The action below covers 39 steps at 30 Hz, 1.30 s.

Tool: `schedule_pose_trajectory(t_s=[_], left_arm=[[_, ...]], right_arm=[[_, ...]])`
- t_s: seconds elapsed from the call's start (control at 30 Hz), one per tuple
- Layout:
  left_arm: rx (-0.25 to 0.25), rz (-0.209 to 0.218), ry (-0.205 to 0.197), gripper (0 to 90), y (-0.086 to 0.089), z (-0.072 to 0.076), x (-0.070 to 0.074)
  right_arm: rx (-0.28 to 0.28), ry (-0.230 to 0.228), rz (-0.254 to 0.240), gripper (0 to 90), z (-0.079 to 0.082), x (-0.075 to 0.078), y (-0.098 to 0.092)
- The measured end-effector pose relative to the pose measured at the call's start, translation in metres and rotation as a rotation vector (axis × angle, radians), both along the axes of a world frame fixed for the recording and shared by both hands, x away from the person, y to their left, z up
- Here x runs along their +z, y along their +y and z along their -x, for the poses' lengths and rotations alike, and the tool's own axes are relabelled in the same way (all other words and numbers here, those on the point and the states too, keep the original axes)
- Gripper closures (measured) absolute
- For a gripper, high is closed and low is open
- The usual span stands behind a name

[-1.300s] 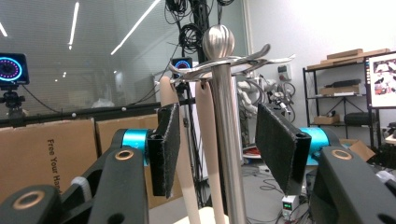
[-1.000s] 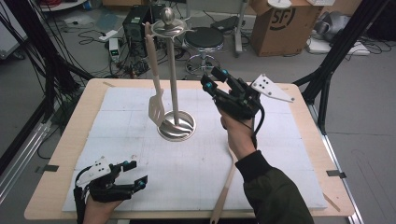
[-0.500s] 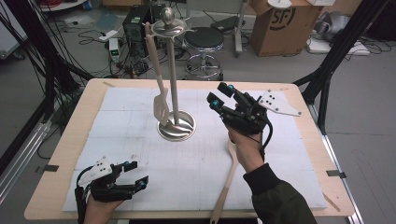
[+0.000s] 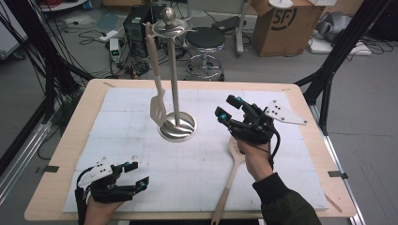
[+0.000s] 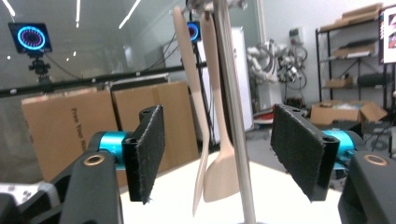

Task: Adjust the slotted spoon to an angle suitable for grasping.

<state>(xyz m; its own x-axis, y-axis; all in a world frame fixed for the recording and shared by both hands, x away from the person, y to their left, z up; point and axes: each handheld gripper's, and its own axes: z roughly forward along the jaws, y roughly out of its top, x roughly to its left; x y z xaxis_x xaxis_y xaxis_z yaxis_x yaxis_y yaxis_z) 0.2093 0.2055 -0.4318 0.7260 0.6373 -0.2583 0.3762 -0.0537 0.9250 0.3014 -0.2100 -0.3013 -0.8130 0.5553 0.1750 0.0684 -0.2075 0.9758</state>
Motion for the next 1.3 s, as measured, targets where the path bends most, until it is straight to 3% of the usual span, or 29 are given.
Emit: schedule_pose_trajectory(t_s=[0.23, 0.4, 0.73, 0.83, 0.97, 1.3], left_arm=[[-0.003, -0.007, 0.000, 25.7, 0.000, 0.000, 0.000], [0.001, 0.001, -0.005, 25.7, -0.001, 0.001, 0.001], [0.010, -0.002, -0.003, 25.7, 0.001, 0.001, 0.000], [0.012, -0.005, -0.004, 25.7, 0.001, 0.001, 0.000], [0.010, -0.008, -0.002, 25.7, 0.000, 0.002, 0.000], [0.006, -0.011, -0.003, 25.7, 0.001, 0.001, -0.001]], right_arm=[[-0.007, -0.003, 0.049, 30.9, 0.011, -0.010, -0.008], [-0.009, 0.006, 0.051, 31.4, 0.015, -0.020, -0.014], [0.005, 0.010, 0.139, 31.0, 0.031, -0.043, -0.010], [0.014, 0.031, 0.156, 30.9, 0.033, -0.050, -0.012], [0.014, 0.048, 0.135, 31.1, 0.035, -0.056, -0.018], [0.036, 0.112, 0.189, 33.2, 0.042, -0.077, -0.030]])
